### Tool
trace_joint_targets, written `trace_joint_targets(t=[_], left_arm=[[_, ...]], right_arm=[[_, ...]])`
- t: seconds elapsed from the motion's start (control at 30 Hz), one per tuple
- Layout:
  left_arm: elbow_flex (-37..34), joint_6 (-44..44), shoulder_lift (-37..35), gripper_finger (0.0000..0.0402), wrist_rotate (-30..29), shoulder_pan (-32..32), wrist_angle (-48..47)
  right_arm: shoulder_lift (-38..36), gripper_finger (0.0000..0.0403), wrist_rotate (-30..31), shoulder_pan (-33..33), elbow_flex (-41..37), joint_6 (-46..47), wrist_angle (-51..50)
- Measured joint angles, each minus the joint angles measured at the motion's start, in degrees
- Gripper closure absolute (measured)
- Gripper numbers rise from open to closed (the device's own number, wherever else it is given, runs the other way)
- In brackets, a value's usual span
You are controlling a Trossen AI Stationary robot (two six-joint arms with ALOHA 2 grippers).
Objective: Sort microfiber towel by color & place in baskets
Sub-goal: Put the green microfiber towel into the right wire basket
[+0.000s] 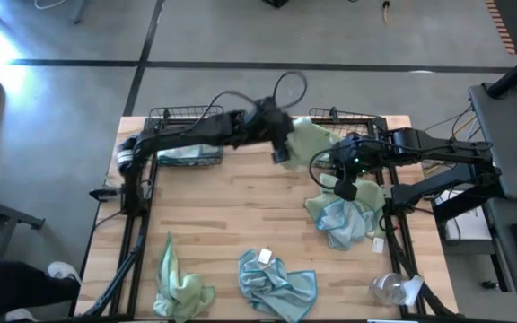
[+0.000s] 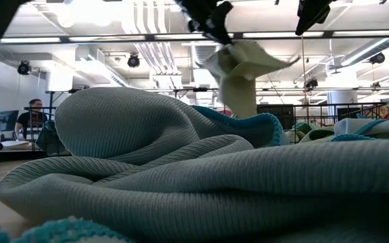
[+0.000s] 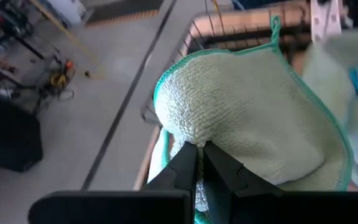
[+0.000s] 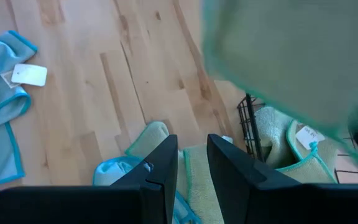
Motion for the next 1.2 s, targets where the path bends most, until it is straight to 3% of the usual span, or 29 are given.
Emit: trace_joint_targets(t=[0.23,0.4,0.7,0.87,1.2], left_arm=[[23.3,3.1,11.9,0.0401,8.0,3.7,-5.2],[16.3,2.7,11.5,0.0401,14.8,5.2,4.7],[12.8,1.9,11.4,0.0401,25.8,7.7,18.7],[11.7,1.9,11.3,0.0401,28.9,8.8,29.5],[11.3,1.5,13.3,0.0398,30.5,9.2,32.3]], right_arm=[[0.0,0.0321,0.0,0.0,0.0,-0.9,0.0],[0.0,0.0321,0.1,0.0,0.0,-0.9,0.0],[0.0,0.0321,0.6,-0.1,0.0,-1.6,1.3],[0.0,0.0321,0.7,-0.1,0.0,-1.4,3.6],[0.0,0.0321,0.6,-0.1,0.0,-0.3,3.5]])
